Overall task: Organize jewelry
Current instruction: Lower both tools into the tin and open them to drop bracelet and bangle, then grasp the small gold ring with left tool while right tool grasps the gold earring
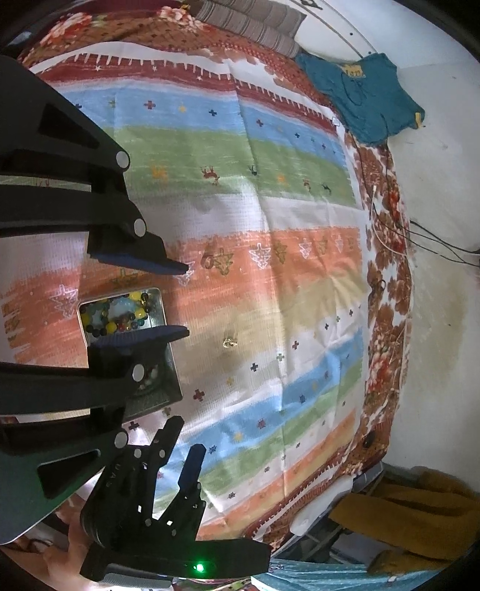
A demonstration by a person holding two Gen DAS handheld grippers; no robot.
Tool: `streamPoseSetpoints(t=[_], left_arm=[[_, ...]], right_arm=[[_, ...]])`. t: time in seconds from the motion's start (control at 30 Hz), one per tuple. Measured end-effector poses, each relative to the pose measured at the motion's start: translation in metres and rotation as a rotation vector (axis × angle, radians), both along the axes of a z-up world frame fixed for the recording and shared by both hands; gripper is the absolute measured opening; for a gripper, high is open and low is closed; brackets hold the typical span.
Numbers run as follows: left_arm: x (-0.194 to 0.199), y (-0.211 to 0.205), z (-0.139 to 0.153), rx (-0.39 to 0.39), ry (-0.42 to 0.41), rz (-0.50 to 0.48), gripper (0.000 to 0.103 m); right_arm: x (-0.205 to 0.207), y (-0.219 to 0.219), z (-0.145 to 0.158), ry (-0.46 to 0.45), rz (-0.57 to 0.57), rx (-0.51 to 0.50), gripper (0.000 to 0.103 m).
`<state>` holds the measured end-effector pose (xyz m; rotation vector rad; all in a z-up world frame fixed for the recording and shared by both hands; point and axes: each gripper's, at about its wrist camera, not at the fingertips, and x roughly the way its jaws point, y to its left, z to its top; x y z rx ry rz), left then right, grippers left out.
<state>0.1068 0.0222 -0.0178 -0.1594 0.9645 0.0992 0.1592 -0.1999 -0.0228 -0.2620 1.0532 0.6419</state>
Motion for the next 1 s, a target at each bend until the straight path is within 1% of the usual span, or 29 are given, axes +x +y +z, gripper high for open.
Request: streamPoseSetpoints(t=[0.23,0.37,0.57,0.73,0.83,0.9,1.0], left_arm=[[0.009,0.007,-0.013,0.011,0.047,0.018,0.032],[0.016,0.011,-0.019,0.016,0.069,0.027,0.035],[0.026,0.012,-0.028,0.041,0.099,0.022,0.036],[0.037,0.017,-0.038,0.038,0.126,0.027,0.036],[0.043,0.021,-0.046,0.030,0.146,0.040,0.037],[0.046,0.022,-0.053,0.040,0.166,0.038,0.037],[0.050,0.025,-0.055,0.045,0.172,0.036,0.039]], right_arm=[[0.013,0.004,-0.004,0.007,0.004,0.000,0.047],[0.018,0.008,-0.005,0.007,0.014,-0.006,0.047],[0.028,0.015,-0.008,0.012,0.016,-0.011,0.047],[0.036,0.022,-0.011,0.016,0.025,-0.009,0.047],[0.043,0.027,-0.015,0.021,0.028,-0.011,0.047],[0.046,0.030,-0.018,0.025,0.031,-0.015,0.047],[0.053,0.033,-0.024,0.035,0.029,-0.018,0.047]])
